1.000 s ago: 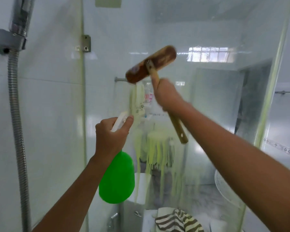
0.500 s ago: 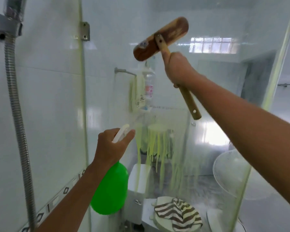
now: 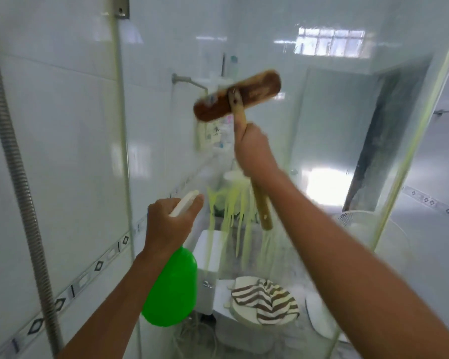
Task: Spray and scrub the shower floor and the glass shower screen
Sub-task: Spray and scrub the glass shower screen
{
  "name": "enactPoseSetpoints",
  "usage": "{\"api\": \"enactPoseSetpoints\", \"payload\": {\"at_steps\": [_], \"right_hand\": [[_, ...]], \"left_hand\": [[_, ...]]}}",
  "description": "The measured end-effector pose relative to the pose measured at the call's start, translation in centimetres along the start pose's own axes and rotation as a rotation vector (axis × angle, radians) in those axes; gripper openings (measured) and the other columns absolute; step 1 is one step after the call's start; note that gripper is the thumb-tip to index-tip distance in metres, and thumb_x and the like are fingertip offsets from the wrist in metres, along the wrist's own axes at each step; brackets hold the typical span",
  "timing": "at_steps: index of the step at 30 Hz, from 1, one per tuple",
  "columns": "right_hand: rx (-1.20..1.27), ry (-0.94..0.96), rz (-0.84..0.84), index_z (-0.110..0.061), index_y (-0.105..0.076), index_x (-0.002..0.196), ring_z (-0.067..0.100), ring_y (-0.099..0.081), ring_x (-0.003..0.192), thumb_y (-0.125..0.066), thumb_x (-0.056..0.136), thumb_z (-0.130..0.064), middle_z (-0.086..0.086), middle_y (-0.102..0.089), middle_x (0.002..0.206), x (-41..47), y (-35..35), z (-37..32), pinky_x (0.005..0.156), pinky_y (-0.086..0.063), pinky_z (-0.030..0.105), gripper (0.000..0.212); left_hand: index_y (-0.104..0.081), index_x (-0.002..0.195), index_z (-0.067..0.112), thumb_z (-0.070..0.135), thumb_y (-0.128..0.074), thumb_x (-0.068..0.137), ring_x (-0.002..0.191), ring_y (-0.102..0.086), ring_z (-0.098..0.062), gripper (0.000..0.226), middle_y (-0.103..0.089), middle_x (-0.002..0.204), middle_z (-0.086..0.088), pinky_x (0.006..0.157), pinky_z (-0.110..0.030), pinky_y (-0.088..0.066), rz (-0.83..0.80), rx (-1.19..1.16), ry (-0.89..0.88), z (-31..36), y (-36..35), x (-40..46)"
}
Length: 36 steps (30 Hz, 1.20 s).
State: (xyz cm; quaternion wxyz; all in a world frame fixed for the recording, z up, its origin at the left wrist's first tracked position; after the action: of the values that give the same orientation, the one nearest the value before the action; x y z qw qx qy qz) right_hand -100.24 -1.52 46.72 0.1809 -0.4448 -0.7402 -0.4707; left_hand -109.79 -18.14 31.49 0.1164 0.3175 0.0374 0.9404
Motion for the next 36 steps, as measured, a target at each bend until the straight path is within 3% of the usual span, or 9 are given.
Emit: {"api": "enactPoseSetpoints", "payload": {"at_steps": [4,8,12,15,19,23,27,32,36], "right_hand": [[0.002,-0.122,-0.203,-0.015,-0.051,0.131,0.023,-0.054,0.069,-0.023,0.103,-0.051,-0.001,-0.051,0.077,-12.9,-11.5,8.0,0.064,-0.043,0.037,0.053],[0.108,-0.397,-0.229,-0.013,-0.054,0.101,0.018,-0.055,0.064,-0.027,0.101,-0.054,0.002,-0.056,0.073,-20.8,-15.3,13.7,0.066,-0.052,0.045,0.049],[0.114,-0.319,-0.15,-0.011,-0.055,0.1,0.026,-0.06,0.067,-0.028,0.102,-0.054,0.008,-0.06,0.074,-17.7,-13.3,11.9,0.066,-0.053,0.05,0.051],[0.159,-0.187,0.027,-0.008,-0.058,0.113,0.028,-0.061,0.073,-0.028,0.104,-0.047,0.012,-0.062,0.081,-10.4,-8.4,7.8,0.067,-0.052,0.042,0.051],[0.218,-0.142,0.127,-0.012,-0.057,0.098,0.017,-0.061,0.068,-0.027,0.103,-0.054,0.003,-0.061,0.079,-4.2,-3.7,5.0,0.059,-0.051,0.036,0.051],[0.18,-0.167,0.032,-0.016,-0.056,0.107,0.018,-0.061,0.067,-0.026,0.102,-0.057,0.004,-0.06,0.076,-10.0,-7.4,9.7,0.062,-0.053,0.04,0.051],[0.115,-0.284,-0.177,-0.022,-0.054,0.109,0.009,-0.057,0.059,-0.019,0.093,-0.071,-0.002,-0.057,0.071,-21.3,-12.3,16.5,0.052,-0.045,0.029,0.062],[0.142,-0.303,-0.131,-0.023,-0.054,0.103,0.014,-0.059,0.059,-0.027,0.101,-0.058,0.002,-0.06,0.07,-20.1,-10.3,16.1,0.057,-0.055,0.041,0.045],[0.199,-0.203,0.131,-0.023,-0.049,0.082,0.005,-0.049,0.055,-0.031,0.106,-0.042,-0.004,-0.05,0.067,-9.8,-2.4,10.6,0.048,-0.039,0.012,0.036]], "left_hand": [[-0.07,0.056,0.013,0.042,-0.075,0.095,0.042,-0.06,-0.009,0.049,-0.065,0.049,0.0,0.047,-0.025,-0.047,0.051,0.029,-0.045,-1.0,1.9,-1.2],[-0.07,0.06,0.01,0.051,-0.073,0.093,0.052,-0.065,-0.03,0.053,-0.066,0.053,-0.009,0.052,-0.046,-0.053,0.002,0.089,-0.056,-2.3,2.0,-1.9],[-0.073,0.064,0.008,0.044,-0.075,0.094,0.053,-0.064,-0.028,0.047,-0.068,0.057,-0.013,0.055,-0.048,-0.051,-0.031,0.085,-0.044,-1.9,1.3,-2.4],[-0.072,0.064,0.006,0.043,-0.075,0.094,0.057,-0.065,-0.035,0.048,-0.069,0.059,-0.015,0.057,-0.046,-0.052,-0.028,0.05,-0.023,-1.6,0.7,-2.4],[-0.07,0.06,0.004,0.043,-0.076,0.094,0.056,-0.062,-0.038,0.051,-0.066,0.058,-0.019,0.058,-0.045,-0.048,-0.054,0.013,-0.005,-1.2,-0.8,-2.5],[-0.07,0.059,0.006,0.042,-0.075,0.095,0.056,-0.062,-0.036,0.051,-0.066,0.058,-0.018,0.058,-0.042,-0.047,-0.057,-0.008,-0.002,-1.6,-1.5,-2.7],[-0.071,0.06,0.008,0.045,-0.074,0.095,0.055,-0.062,-0.033,0.051,-0.066,0.056,-0.015,0.058,-0.045,-0.051,-0.064,-0.001,0.012,-2.1,-1.3,-2.4],[-0.072,0.062,0.007,0.05,-0.072,0.094,0.055,-0.063,-0.036,0.054,-0.067,0.057,-0.016,0.058,-0.05,-0.054,-0.091,0.016,0.01,-2.3,-2.0,-2.4],[-0.073,0.063,0.008,0.045,-0.073,0.096,0.057,-0.065,-0.031,0.05,-0.071,0.061,-0.015,0.059,-0.041,-0.053,-0.096,-0.005,0.014,-1.6,-2.7,-2.2]]}}
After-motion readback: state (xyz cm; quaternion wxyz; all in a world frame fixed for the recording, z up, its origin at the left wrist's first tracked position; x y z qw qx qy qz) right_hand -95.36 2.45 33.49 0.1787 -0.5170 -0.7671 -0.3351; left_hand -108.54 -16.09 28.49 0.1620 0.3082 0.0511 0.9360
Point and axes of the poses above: each hand's wrist, its own x-axis towards the middle knuckle, its own y-axis out of the back of the hand, z = x × y, the point moved 7 cm from there along x, towards the middle knuckle
